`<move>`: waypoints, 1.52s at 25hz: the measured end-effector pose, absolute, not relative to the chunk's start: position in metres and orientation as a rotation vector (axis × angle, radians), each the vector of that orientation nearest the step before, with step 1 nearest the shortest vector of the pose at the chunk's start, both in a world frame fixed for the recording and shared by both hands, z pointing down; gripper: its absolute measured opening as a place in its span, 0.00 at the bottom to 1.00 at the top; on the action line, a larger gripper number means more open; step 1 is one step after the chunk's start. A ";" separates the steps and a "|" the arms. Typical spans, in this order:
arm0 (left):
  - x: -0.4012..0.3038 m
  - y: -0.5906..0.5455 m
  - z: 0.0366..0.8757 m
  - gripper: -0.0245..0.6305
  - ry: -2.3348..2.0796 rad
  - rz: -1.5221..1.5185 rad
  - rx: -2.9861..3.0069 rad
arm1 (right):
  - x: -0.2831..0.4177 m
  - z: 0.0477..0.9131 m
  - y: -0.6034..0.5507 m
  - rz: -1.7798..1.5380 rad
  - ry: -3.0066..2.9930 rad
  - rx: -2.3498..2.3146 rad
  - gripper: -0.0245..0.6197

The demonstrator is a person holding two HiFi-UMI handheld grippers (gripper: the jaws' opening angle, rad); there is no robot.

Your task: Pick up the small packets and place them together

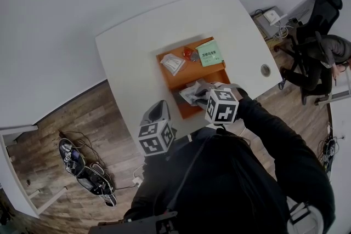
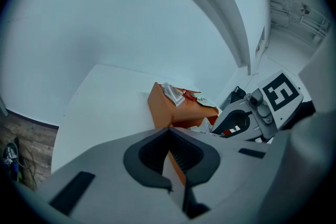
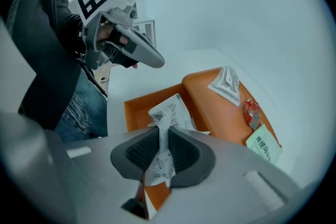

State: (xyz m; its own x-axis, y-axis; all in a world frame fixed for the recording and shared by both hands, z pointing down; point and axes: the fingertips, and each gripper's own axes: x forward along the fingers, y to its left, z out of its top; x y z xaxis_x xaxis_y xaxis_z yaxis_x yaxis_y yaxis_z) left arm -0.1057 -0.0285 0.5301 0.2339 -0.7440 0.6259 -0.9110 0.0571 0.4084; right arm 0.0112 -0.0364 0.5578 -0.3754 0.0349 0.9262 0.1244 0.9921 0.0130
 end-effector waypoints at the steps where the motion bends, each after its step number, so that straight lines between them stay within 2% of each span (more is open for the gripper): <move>1: -0.105 -0.029 0.530 0.04 -1.545 0.268 1.721 | 0.012 0.556 -0.037 -0.085 -1.965 -0.107 0.13; 22: -0.103 -0.030 0.530 0.04 -1.545 0.279 1.724 | 0.011 0.526 -0.043 0.046 -2.126 -0.058 0.14; 38: -0.105 -0.031 0.531 0.04 -1.546 0.271 1.721 | 0.021 0.429 -0.090 -0.015 -2.292 0.142 0.13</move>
